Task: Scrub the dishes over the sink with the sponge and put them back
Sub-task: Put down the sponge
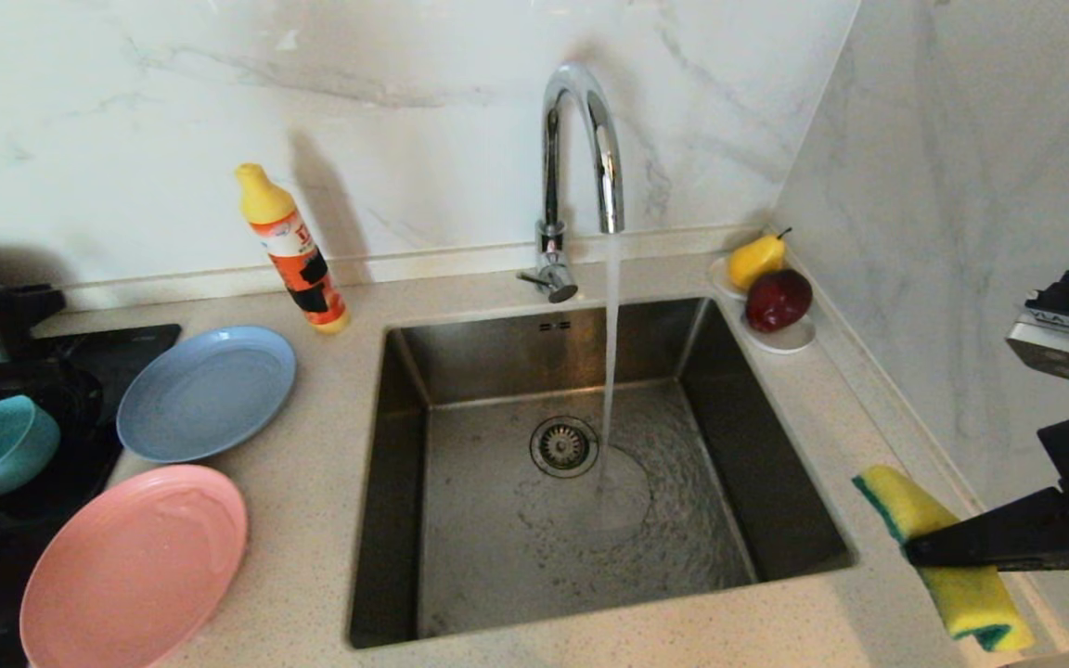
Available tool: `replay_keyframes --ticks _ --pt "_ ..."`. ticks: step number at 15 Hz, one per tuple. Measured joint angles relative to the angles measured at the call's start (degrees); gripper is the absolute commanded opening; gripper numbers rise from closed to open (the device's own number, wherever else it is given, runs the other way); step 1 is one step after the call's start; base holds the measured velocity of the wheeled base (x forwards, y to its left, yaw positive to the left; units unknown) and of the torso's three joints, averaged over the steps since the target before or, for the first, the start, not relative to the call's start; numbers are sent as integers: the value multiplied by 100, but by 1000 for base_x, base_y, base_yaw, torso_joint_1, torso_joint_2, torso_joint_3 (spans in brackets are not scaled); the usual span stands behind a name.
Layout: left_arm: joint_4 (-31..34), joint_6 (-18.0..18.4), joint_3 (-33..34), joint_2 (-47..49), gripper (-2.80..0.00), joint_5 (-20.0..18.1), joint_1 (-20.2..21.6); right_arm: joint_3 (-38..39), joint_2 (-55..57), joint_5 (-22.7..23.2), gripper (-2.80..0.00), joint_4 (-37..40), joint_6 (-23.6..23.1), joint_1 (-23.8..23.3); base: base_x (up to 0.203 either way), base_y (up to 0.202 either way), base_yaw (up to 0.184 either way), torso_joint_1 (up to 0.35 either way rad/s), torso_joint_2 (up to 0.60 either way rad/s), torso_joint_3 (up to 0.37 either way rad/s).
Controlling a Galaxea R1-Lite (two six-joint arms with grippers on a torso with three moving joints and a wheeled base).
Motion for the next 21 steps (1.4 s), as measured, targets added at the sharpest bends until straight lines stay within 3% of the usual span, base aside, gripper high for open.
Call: replay_keyframes --ticks 3,6,9,12,14,16,19,21 --pt "383 106 608 -1553 -280 390 -119 69 -44 -10 -280 0 -6 -2 0 0 0 0 0 0" --pt "1119 146 1236 -3256 -280 513 -155 166 -121 -11 -280 -10 -15 -24 0 0 0 0 0 0" --pt "2238 192 1890 -4916 -280 175 -168 188 -173 -7 -280 -2 -15 -24 0 0 0 0 0 0" --pt "3084 151 2912 -5885 -280 -107 -173 171 -240 -21 -280 -10 -26 -10 0 0 0 0 0 0" --pt "2765 104 3697 -6126 -280 -185 -175 179 -283 -35 -280 -9 -32 1 0 0 0 0 0 0" --pt "1954 -24 4334 -6236 -280 -464 -175 182 -321 -73 -280 -10 -28 22 0 0 0 0 0 0" --pt "1573 92 4585 -6298 -280 -608 -178 161 -371 -235 -280 -11 -305 15 0 0 0 0 0 0" --pt "1557 -5 4611 -6304 -280 -597 -175 224 -386 -705 -280 -11 -568 -7 0 0 0 0 0 0"
